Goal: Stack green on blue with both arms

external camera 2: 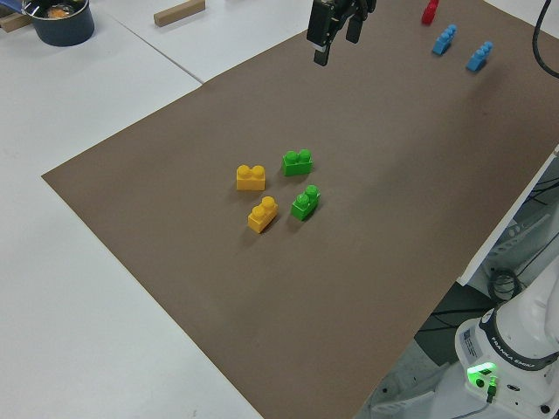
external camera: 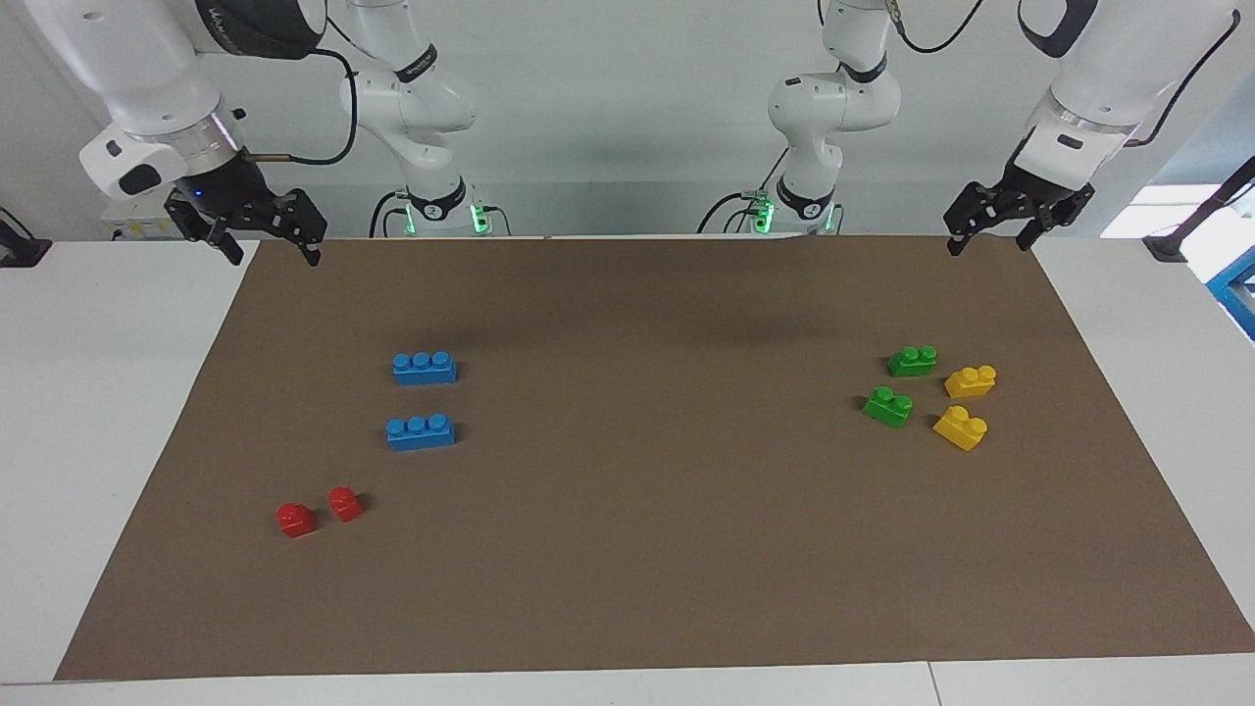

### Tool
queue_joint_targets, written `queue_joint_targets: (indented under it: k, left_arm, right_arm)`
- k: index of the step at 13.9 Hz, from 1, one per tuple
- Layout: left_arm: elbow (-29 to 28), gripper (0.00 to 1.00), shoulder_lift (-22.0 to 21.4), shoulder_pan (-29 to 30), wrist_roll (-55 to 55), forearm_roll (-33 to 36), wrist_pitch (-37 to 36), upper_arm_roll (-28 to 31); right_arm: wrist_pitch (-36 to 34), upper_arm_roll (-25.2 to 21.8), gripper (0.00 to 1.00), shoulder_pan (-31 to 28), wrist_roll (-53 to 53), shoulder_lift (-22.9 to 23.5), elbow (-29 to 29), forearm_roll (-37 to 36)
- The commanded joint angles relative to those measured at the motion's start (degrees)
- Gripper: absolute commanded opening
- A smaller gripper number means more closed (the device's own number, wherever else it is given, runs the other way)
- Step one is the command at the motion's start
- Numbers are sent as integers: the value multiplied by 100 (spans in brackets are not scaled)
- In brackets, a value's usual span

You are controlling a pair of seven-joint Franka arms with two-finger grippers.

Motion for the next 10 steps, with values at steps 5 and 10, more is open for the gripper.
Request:
queue_joint_targets:
  k: [5,10]
  left_arm:
    - [-273,100,-229,-74,-24,83,42,45]
    - [-282,100,-229,-83,-32,83,34,45]
  right_arm:
    - [57,32,100,-11,-107,-117,-141,-30]
    - [74,67,100,16,-133,-117,-132,-65]
